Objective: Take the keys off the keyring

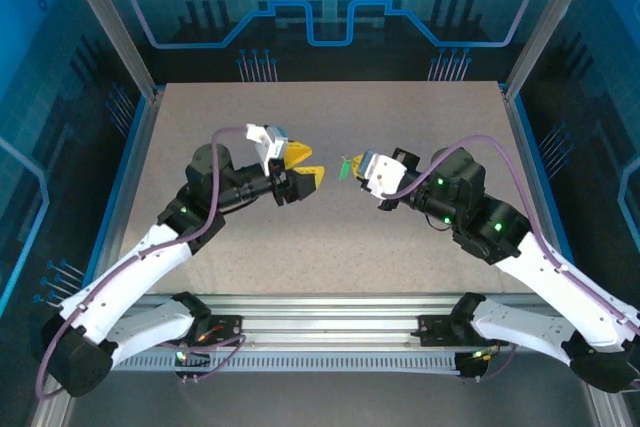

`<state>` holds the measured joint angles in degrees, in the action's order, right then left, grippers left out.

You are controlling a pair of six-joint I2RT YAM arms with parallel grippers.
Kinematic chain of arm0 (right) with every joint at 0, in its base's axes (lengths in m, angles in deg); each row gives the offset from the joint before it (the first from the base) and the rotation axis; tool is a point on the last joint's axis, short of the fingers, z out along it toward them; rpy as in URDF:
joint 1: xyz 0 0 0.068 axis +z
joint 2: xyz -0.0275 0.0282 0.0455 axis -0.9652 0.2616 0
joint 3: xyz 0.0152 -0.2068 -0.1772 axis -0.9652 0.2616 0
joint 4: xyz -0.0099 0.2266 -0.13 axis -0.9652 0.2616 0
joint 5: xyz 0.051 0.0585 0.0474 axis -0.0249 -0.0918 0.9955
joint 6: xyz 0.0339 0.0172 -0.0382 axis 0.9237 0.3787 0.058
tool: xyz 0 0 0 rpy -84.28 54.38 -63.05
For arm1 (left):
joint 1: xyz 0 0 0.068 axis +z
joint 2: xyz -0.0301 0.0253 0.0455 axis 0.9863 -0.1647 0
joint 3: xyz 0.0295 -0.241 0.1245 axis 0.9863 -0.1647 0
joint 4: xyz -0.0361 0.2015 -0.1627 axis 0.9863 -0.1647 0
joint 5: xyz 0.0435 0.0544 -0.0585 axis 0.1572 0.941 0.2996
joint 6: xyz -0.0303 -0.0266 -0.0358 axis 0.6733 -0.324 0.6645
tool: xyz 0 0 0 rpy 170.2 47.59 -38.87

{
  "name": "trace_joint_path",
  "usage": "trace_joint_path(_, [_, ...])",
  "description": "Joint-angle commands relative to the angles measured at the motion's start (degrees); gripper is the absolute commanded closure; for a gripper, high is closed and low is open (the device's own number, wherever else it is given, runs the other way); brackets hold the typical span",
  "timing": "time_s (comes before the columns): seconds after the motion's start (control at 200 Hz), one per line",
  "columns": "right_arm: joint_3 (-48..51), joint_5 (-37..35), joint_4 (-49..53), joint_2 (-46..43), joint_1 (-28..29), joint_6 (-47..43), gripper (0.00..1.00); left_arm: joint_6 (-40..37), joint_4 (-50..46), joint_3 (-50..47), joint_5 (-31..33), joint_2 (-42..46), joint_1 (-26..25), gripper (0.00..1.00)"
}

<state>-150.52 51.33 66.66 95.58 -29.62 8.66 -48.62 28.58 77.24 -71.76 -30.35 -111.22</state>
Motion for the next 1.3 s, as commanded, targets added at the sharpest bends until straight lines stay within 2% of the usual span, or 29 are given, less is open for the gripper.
trace_joint_path(0.0, [1.21, 7.59, -4.29, -0.76, -3.34, 7.25, 1.0, 4.1, 4.38, 5.28, -8.33, -2.96, 3.1, 0.37])
trace_joint_path(0.065, [1.9, 9.16, -5.38, -0.65, -4.72, 9.49, 1.0, 6.07, 5.5, 7.53, -12.63, -5.35, 4.18, 0.38])
trace_joint_path(0.1, [2.26, 9.63, -5.88, -0.56, -5.41, 10.72, 1.0, 6.29, 5.69, 8.76, -14.39, -6.56, 4.29, 0.43])
trace_joint_path(0.145, [2.55, 10.67, -6.53, -0.37, -6.35, 12.32, 1.0, 6.45, 5.61, 10.24, -15.7, -8.03, 4.33, 0.46])
trace_joint_path(0.22, [2.7, 11.98, -7.09, 0.14, -7.6, 14.84, 1.0, 7.04, 6.18, 11.76, -17.64, -9.94, 4.33, 0.47])
trace_joint_path(0.33, [1.9, 14.0, -6.95, 1.25, -9.38, 17.86, 1.0, 7.68, 6.67, 13.85, -21.9, -12.56, 4.33, 0.56])
trace_joint_path(0.59, [0.41, 18.37, -7.2, 2.58, -11.04, 21.33, 1.0, 14.78, 13.15, 15.52, -29.97, -16.95, 4.33, 0.53])
trace_joint_path(0.791, [0.12, 19.41, -7.61, 2.48, -11.21, 23.04, 1.0, 19.36, 18.36, 15.18, -32.47, -18.75, 4.33, 0.54])
trace_joint_path(0.986, [-0.54, 20.1, -7.97, 2.67, -11.41, 23.92, 1.0, 20.72, 20.1, 14.61, -33.38, -19.24, 4.33, 0.56])
trace_joint_path(1.296, [-1.12, 20.53, -9.04, 3.01, -11.97, 25.1, 1.0, 21.77, 21.33, 13.7, -33.93, -19.4, 4.37, 0.69])
